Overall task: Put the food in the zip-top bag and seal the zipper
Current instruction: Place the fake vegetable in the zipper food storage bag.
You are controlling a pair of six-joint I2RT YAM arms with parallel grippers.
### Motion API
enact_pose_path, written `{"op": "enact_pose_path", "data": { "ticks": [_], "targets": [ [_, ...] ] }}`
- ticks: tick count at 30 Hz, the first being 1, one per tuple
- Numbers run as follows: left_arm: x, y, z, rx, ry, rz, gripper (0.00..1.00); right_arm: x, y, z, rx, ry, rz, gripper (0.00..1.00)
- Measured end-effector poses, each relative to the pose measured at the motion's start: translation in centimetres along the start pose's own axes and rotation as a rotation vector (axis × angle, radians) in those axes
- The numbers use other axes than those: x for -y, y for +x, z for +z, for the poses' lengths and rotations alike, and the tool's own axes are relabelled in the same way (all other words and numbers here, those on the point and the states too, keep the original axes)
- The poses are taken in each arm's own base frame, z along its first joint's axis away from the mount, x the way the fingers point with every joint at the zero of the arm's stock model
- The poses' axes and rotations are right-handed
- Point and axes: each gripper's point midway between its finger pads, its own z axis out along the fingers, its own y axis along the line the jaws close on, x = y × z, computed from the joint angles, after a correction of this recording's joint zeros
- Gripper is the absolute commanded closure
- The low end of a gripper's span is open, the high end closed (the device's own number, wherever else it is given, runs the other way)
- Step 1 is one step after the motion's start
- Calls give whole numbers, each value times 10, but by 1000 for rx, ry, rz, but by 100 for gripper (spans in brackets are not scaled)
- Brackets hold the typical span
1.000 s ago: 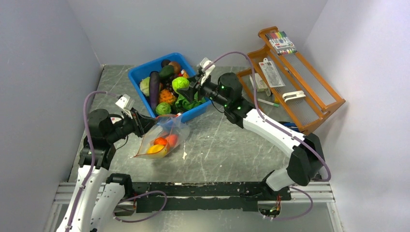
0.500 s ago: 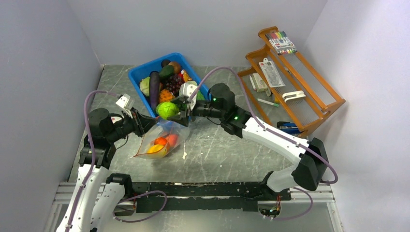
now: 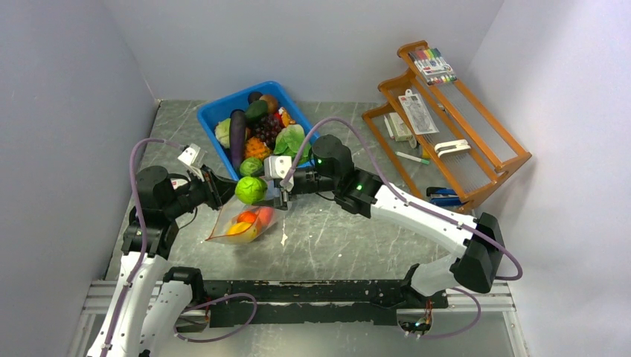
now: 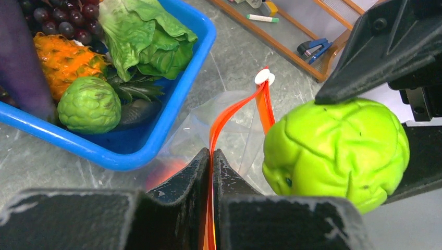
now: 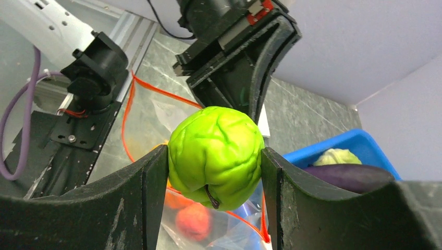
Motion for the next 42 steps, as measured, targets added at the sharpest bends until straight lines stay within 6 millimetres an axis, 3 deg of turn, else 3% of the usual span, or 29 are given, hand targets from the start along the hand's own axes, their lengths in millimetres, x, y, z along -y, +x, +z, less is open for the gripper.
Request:
{"op": "enact_pose_path", "data": {
  "ticks": [6, 25, 32, 35, 42],
  "targets": [
    [1, -1, -1, 3, 0, 2, 93, -11, 2, 4, 7, -60, -25, 56],
    [2, -1, -2, 7, 5, 7, 93, -34, 43, 24, -116, -130, -13, 45],
    [2, -1, -2, 7, 5, 7, 93, -32, 43, 25, -128, -106, -15, 39],
    [2, -1, -2, 8, 5, 7, 93, -28, 42, 25, -128, -81, -2, 27],
    [2, -1, -1, 5, 4, 4, 93, -10, 31, 20, -123, 51, 110, 27]
  ]
}}
